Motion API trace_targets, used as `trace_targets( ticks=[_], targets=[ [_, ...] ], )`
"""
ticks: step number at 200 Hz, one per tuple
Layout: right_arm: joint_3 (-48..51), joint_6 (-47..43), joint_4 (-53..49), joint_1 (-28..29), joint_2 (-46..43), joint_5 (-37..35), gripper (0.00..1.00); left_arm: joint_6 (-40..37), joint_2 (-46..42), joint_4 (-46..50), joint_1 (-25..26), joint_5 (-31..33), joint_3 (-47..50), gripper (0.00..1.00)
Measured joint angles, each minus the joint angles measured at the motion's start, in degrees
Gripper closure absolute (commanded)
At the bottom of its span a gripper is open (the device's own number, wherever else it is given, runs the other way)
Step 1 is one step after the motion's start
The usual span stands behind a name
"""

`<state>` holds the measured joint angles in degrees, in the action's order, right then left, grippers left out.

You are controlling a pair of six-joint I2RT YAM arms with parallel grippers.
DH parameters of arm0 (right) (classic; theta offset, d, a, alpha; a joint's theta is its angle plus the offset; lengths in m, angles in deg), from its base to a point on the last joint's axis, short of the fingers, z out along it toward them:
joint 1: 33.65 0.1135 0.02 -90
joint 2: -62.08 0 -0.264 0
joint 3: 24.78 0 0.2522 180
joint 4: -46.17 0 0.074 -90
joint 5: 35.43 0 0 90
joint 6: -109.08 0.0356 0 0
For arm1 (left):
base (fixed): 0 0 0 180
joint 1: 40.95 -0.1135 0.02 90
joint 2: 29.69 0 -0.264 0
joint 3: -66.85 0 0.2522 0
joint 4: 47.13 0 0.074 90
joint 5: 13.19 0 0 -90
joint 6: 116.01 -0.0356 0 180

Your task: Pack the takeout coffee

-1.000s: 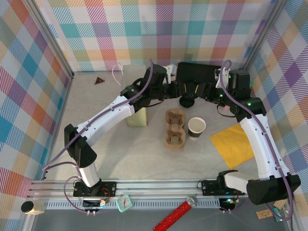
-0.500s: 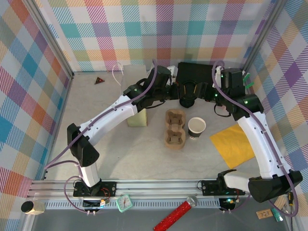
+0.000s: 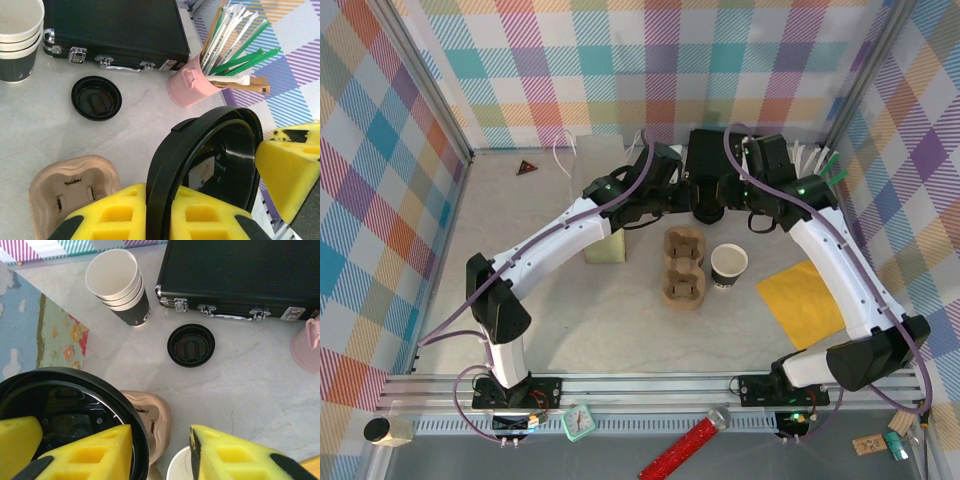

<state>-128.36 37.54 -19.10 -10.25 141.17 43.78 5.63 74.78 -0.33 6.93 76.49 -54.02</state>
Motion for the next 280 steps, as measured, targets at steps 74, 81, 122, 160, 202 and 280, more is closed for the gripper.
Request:
trace_targets(
  ticks=[74, 81, 122, 160, 202, 280],
  targets=[
    [-1.27, -0.33, -0.66, 0.81, 1.16, -0.07, 0.68, -0.02, 0.02, 0.11, 0.02, 0.35, 0.00, 0.87],
    [-1.27, -0.37, -0.66, 0.96, 1.31, -0.09, 0.67, -0.02, 0.04, 0.22, 0.02, 0.50, 0.00, 0.87],
    [-1.25, -0.81, -0.74, 1.44, 1.40, 0.55, 0.63, -0.11, 0.04, 0.70, 0.04, 0.66, -0.48, 0.87],
    [-1.05, -0.96, -1.18, 1.99, 1.33, 0.92, 0.68, -0.22, 0.07, 0.94, 0.07, 0.61, -1.49, 0.87],
    [-1.03, -0.96, -1.92, 2.14, 1.33, 0.63, 0.81, -0.24, 0.07, 0.98, 0.17, 0.44, -1.49, 0.87],
    [-1.05, -0.28, -2.16, 2.14, 2.01, 0.42, 1.00, -0.66, 0.11, 1.31, 0.37, 0.17, -1.49, 0.55]
  ],
)
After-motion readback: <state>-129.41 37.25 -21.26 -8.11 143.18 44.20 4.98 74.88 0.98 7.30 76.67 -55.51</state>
